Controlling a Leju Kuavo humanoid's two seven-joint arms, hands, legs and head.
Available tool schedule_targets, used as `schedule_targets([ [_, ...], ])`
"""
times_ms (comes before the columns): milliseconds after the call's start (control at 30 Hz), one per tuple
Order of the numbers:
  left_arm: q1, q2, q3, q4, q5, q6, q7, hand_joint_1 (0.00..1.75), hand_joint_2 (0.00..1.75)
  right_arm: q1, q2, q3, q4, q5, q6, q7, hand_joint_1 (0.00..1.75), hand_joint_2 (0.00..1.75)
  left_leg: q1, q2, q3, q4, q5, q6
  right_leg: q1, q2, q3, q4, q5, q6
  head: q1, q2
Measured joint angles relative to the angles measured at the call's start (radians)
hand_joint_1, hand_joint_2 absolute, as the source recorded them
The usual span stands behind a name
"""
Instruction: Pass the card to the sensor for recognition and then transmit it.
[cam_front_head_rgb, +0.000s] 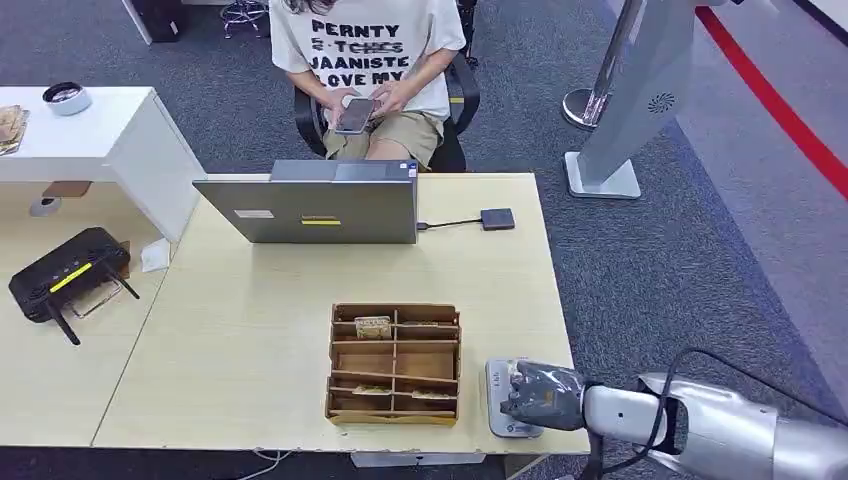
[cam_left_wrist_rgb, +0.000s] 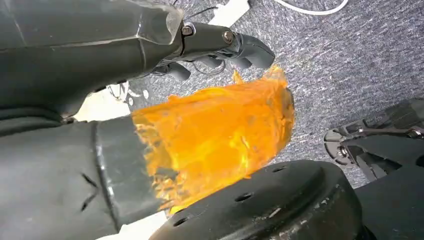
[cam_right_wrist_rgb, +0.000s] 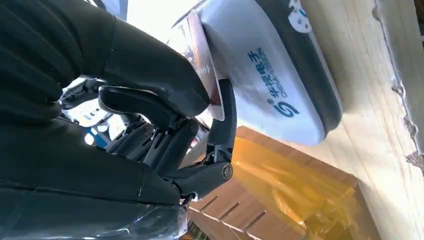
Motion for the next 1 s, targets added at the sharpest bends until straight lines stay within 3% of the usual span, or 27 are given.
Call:
schedule_targets([
  [1000,0.000,0.000,0.002,0.000,-0.003,0.002,-0.003,0.00,0.00,0.001,0.038,0.000,0.023,-0.022,0.011,-0.019,1.75,1.75,0.000,0.000,0.002,0.000,0.000,0.000,0.000,0.000,0.003,0.000,0.000,0.000,0.000,0.000],
])
